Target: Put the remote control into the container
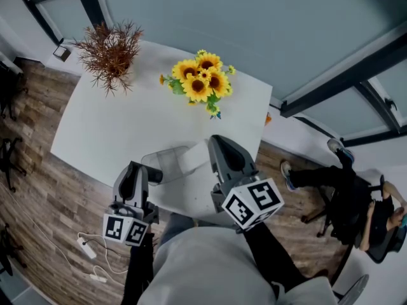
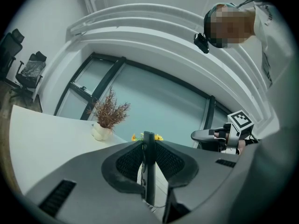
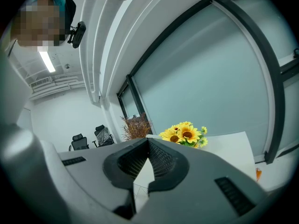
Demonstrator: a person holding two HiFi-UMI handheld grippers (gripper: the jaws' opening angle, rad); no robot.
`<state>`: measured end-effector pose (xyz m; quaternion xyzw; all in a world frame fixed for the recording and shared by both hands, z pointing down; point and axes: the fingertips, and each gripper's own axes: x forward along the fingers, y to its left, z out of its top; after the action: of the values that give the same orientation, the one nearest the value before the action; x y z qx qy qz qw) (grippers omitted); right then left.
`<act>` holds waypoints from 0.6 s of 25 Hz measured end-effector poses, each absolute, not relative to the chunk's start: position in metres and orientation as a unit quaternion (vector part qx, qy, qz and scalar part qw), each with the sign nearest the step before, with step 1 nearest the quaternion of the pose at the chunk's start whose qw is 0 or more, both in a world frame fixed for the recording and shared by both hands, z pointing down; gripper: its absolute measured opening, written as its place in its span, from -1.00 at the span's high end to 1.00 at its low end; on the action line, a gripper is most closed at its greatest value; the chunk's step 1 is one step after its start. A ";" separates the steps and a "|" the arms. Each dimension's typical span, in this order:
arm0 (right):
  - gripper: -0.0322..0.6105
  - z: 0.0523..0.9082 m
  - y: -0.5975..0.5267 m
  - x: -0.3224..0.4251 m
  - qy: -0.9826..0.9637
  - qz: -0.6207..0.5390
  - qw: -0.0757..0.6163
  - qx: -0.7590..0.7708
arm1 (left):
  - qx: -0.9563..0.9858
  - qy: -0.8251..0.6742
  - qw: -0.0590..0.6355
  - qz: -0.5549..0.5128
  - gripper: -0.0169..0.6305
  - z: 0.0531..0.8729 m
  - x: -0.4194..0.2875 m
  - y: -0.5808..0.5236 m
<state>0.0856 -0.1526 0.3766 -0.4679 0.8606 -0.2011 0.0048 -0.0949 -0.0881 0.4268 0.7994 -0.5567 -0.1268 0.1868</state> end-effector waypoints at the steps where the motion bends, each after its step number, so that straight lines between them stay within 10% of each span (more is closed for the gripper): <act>1: 0.89 0.377 -0.153 0.086 0.861 -0.201 0.005 -0.468 | 0.799 -0.557 0.187 -0.126 0.68 0.427 -0.095 -0.088; 15: 0.89 0.377 -0.154 0.086 0.860 -0.207 0.010 -0.467 | 0.803 -0.555 0.186 -0.111 0.68 0.434 -0.090 -0.089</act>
<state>0.0856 -0.1537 0.3773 -0.4669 0.8597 -0.2068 0.0104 -0.0896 -0.0889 0.4340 0.8032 -0.5549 -0.1112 0.1858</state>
